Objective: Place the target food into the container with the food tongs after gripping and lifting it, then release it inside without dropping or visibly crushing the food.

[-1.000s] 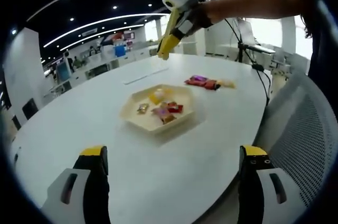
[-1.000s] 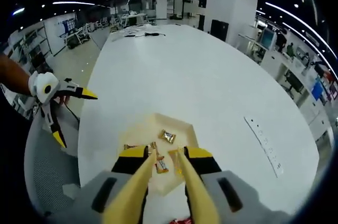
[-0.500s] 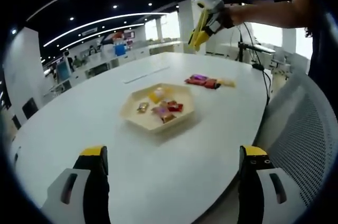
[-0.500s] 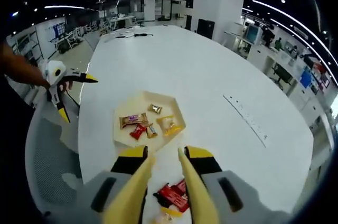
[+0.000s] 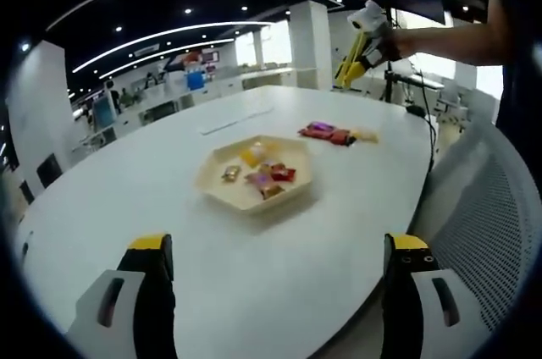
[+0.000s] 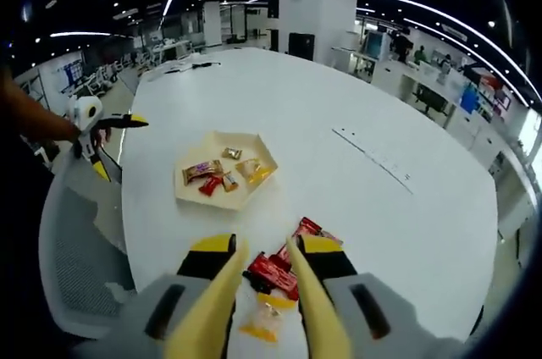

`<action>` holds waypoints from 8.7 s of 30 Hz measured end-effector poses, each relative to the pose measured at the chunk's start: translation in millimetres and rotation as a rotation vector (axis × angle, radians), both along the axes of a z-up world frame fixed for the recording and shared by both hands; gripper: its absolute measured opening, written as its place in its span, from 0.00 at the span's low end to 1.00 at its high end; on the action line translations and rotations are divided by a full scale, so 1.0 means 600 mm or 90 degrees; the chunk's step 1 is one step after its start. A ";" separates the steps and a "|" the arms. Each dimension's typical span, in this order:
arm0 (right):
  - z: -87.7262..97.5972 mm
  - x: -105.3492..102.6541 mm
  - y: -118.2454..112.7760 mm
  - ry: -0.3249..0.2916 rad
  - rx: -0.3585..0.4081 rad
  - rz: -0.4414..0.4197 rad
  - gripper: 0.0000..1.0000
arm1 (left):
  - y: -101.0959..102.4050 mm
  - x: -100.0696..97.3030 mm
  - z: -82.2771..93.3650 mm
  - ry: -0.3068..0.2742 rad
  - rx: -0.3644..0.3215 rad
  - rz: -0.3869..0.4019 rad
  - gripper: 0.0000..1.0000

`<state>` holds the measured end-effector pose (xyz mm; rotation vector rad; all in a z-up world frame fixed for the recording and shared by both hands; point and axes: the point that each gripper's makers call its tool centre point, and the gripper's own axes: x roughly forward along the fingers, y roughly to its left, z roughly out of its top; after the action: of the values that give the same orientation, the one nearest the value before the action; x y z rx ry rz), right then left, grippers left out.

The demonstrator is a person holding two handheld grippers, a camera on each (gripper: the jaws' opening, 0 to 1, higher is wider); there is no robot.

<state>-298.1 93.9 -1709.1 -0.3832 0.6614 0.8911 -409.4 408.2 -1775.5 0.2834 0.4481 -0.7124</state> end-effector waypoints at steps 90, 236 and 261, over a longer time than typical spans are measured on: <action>-0.214 -0.055 -0.096 0.126 -0.004 -0.201 0.23 | 0.005 -0.001 -0.013 0.025 0.008 0.008 0.98; 0.095 0.046 0.115 -0.069 -0.030 0.154 0.28 | 0.001 -0.003 -0.014 0.024 0.009 0.004 0.99; 0.060 0.001 0.011 -0.072 -0.011 0.148 0.28 | 0.007 -0.004 -0.024 0.038 0.025 0.005 0.99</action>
<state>-297.3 100.3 -1673.0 -0.5289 0.5277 1.0764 -412.1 412.3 -1789.8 0.2987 0.5197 -0.7062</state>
